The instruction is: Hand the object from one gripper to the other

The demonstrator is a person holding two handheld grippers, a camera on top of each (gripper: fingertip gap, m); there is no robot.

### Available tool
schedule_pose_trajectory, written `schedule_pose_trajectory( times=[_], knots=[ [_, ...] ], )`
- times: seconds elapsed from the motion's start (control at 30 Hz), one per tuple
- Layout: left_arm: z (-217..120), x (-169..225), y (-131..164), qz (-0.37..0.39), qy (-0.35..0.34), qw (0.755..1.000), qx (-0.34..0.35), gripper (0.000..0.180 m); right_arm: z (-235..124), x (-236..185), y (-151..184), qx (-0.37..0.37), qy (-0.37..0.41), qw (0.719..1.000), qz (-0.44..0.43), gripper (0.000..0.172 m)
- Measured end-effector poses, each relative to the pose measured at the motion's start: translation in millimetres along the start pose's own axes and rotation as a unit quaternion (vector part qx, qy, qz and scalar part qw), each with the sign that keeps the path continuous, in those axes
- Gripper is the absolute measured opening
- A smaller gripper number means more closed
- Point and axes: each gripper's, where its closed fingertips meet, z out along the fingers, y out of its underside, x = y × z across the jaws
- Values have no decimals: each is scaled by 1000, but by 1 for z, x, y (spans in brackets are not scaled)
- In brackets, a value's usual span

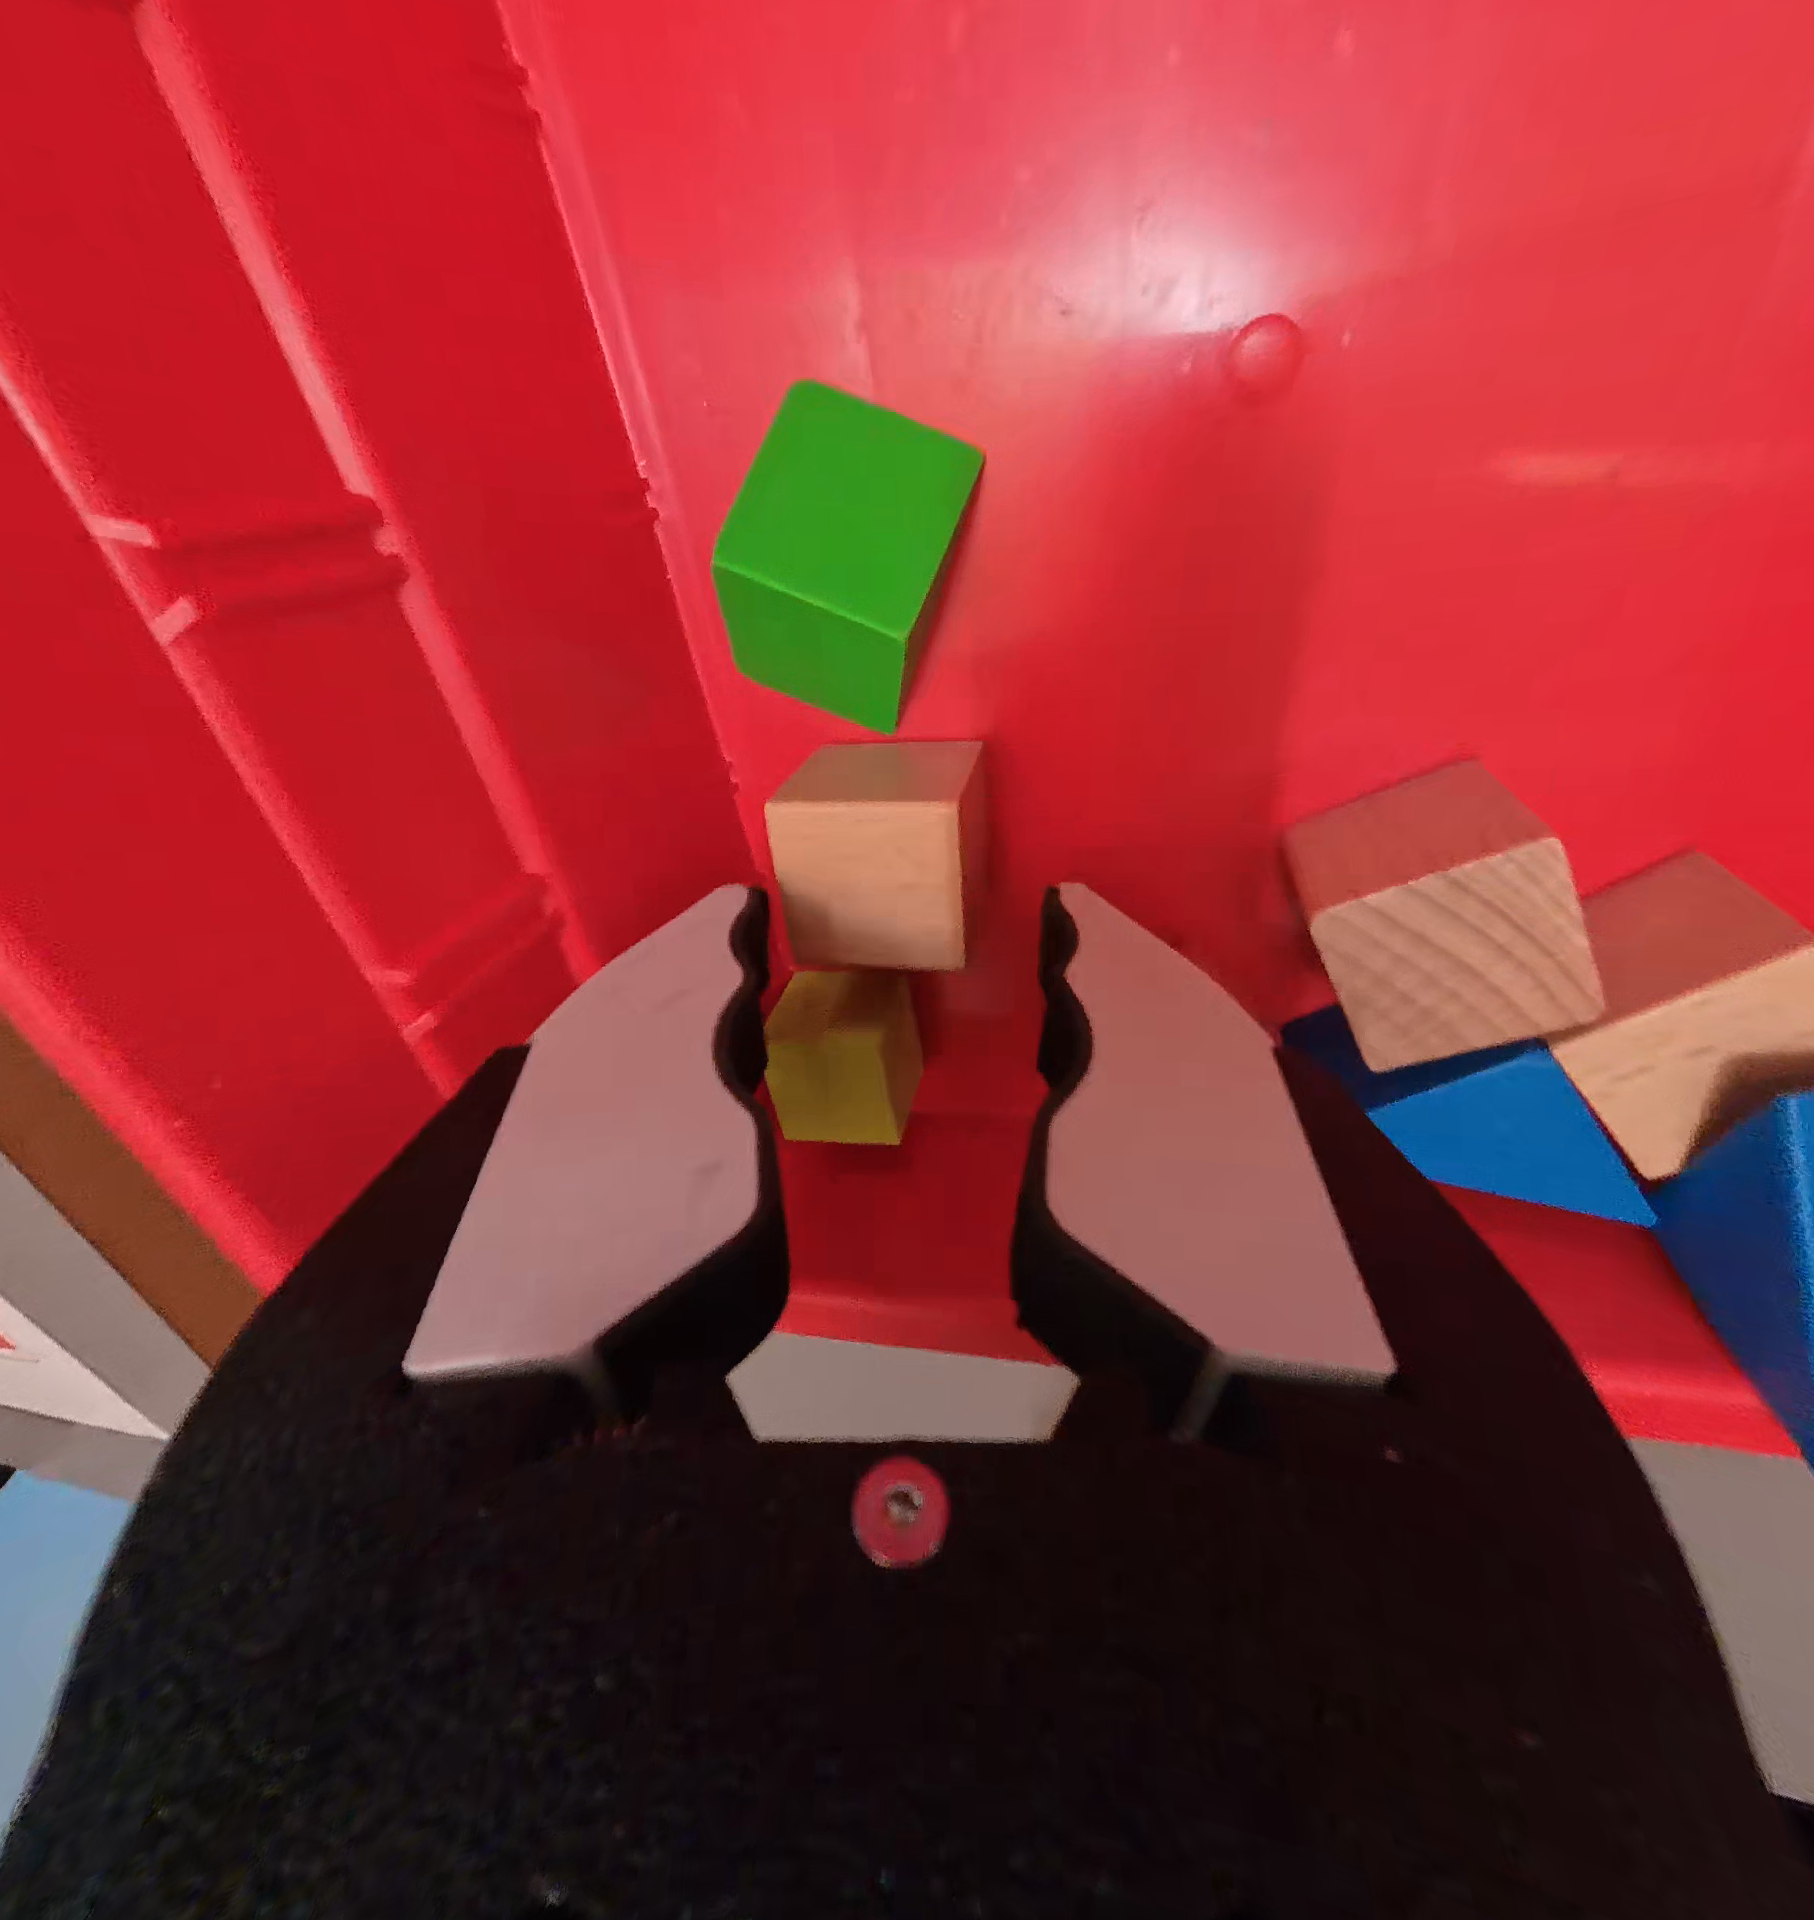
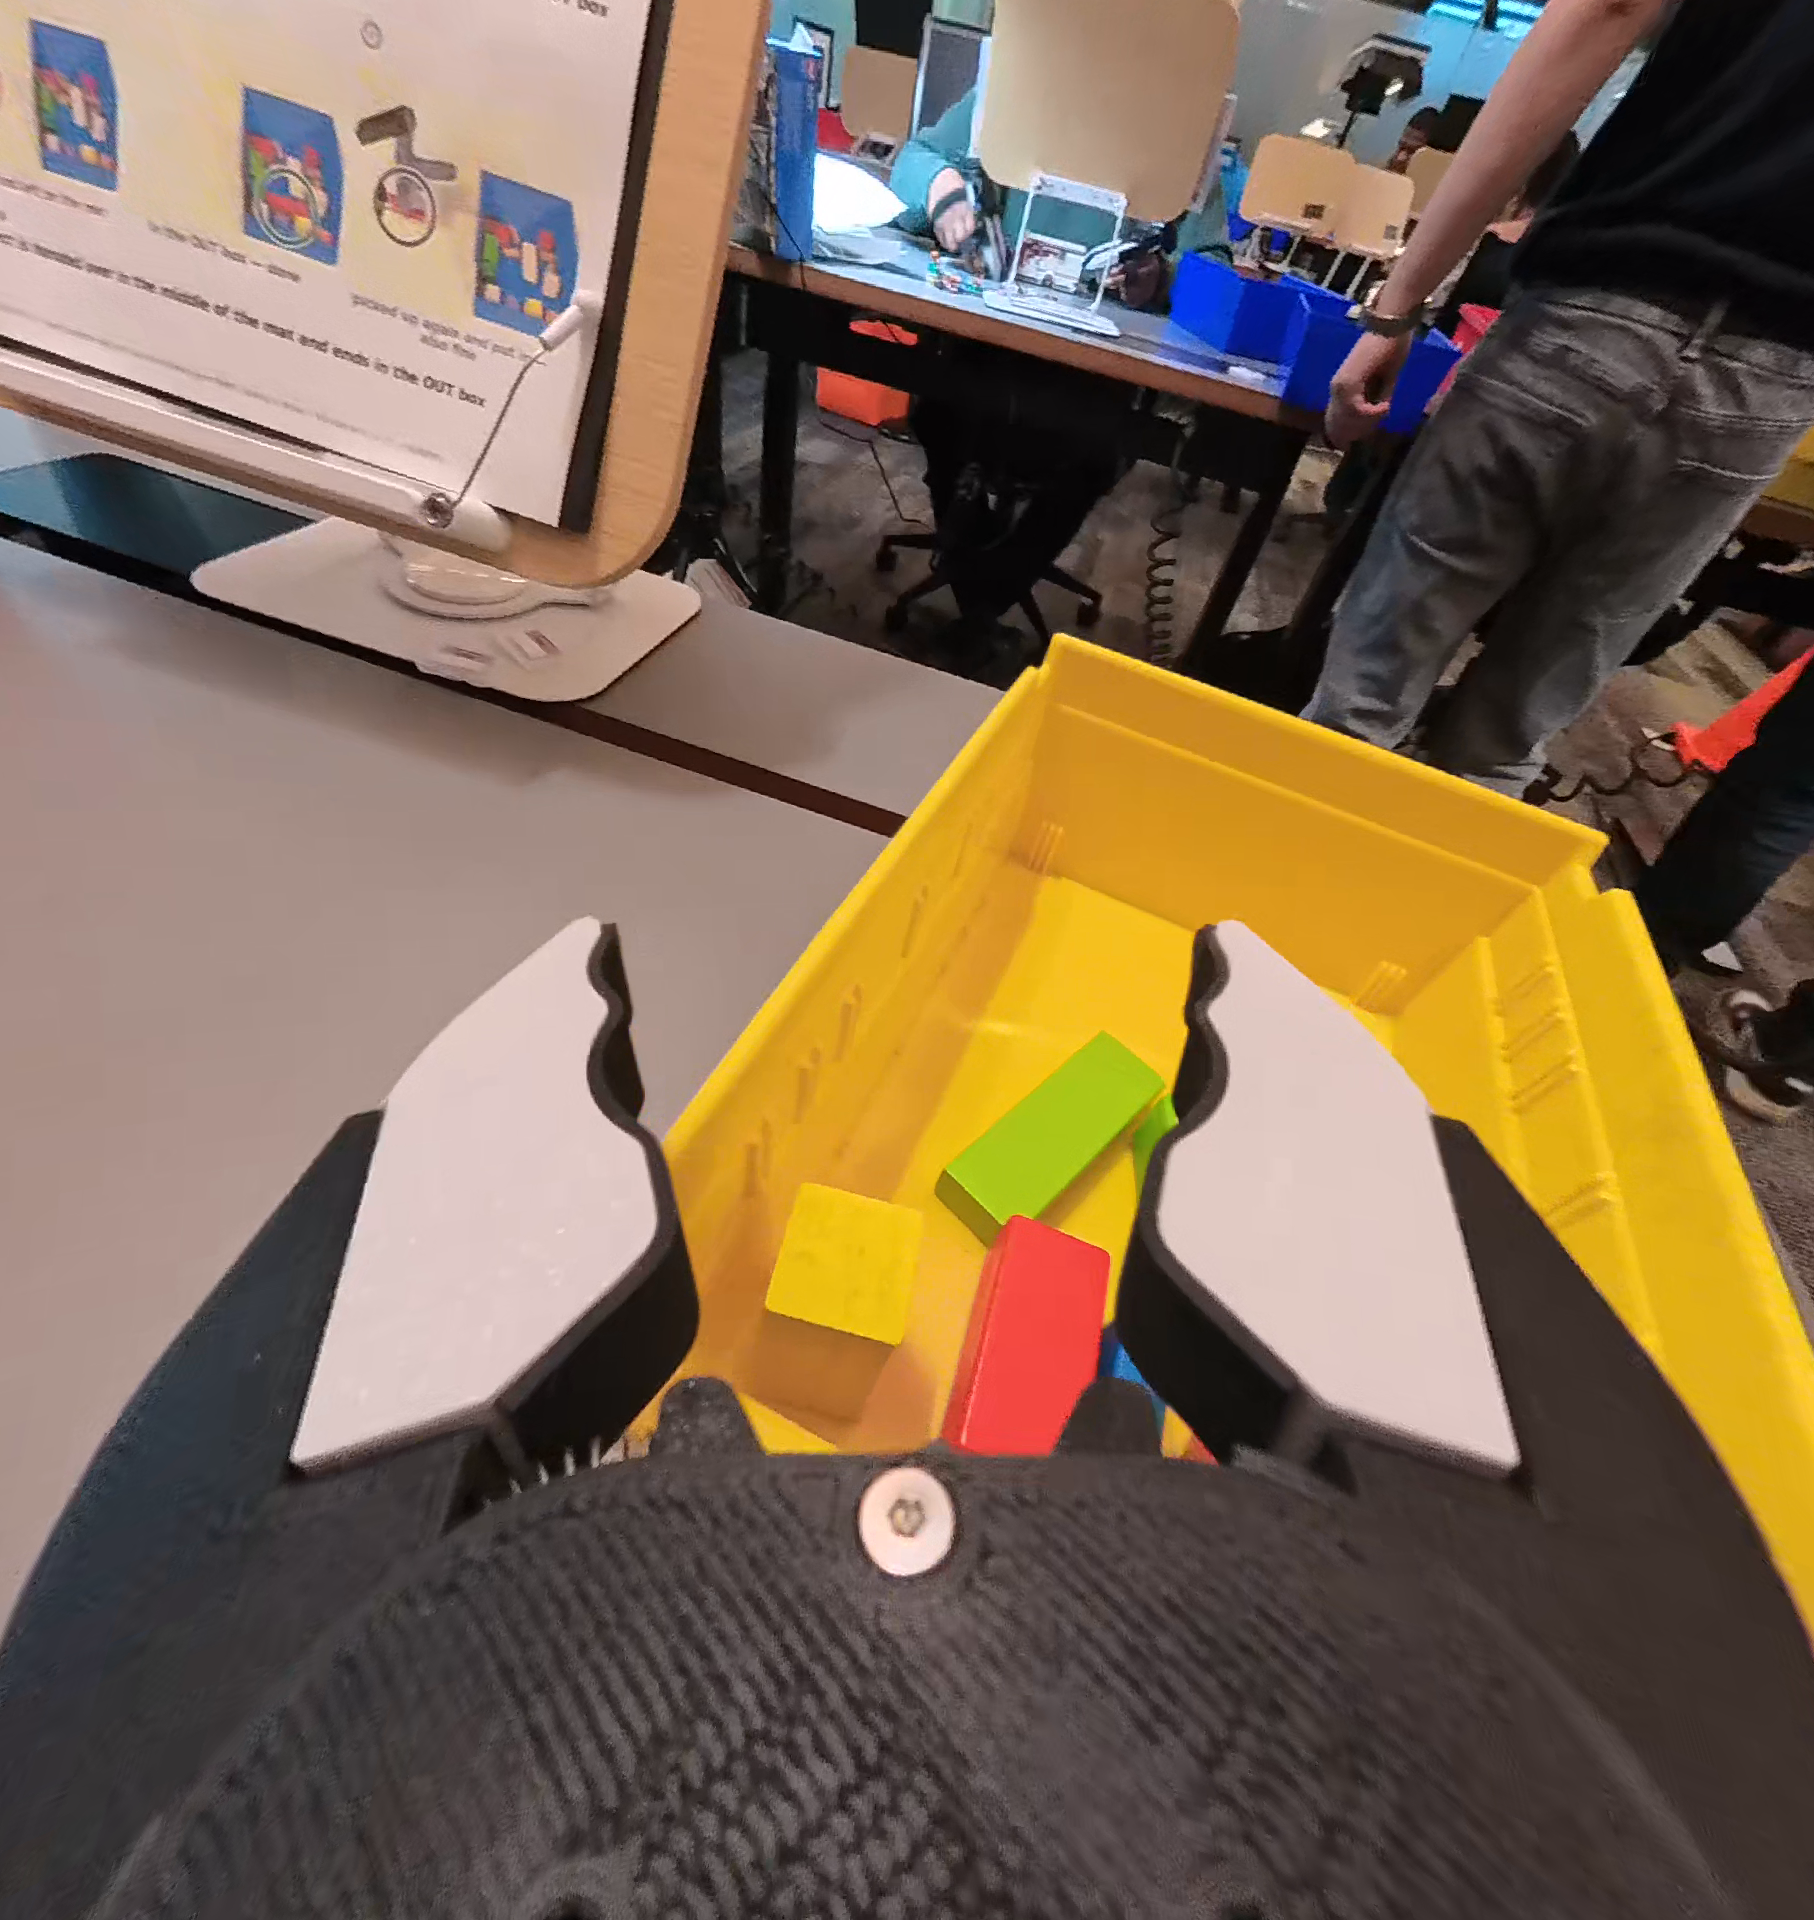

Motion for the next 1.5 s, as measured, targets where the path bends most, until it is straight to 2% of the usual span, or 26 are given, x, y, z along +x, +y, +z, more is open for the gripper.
schedule_pose_trajectory(
  times=[0.13,0.23,0.33,0.4,0.53,0.63,0.77,0.9,0.97,1.1,1.27,1.4,1.5],
  knots=[
    [5,-3,-4,3,-12,1000,12,40,3,-5,2,-14,-7,1000,17,101],
    [-2,1,-5,46,0,999,28,36,5,-19,-3,-9,-37,999,28,101],
    [-39,1,-16,104,-42,990,83,35,7,-36,-9,-8,-64,997,40,100],
    [-79,28,-30,150,-4,975,162,35,8,-47,-10,-23,-79,996,41,101],
    [-163,102,-52,239,93,904,341,35,5,-89,-28,-10,-167,983,82,101],
    [-201,157,-55,295,141,838,437,35,-5,-129,-47,5,-258,955,144,97],
    [-215,229,-47,362,225,749,507,35,-20,-178,-66,11,-361,912,196,94],
    [-222,295,-19,416,327,633,565,35,-31,-218,-70,-5,-458,848,267,97],
    [-222,318,-7,426,353,586,592,35,-30,-231,-64,-27,-485,819,305,97],
    [-203,347,8,448,352,552,609,34,-22,-248,-38,-88,-500,800,320,100],
    [-202,363,28,473,333,490,653,35,-33,-264,-35,-122,-566,722,379,89],
    [-202,366,35,481,317,475,665,35,-49,-280,-36,-146,-619,659,402,84],
    [-197,370,39,489,314,475,661,35,-55,-288,-37,-153,-635,644,399,80]
  ],
)
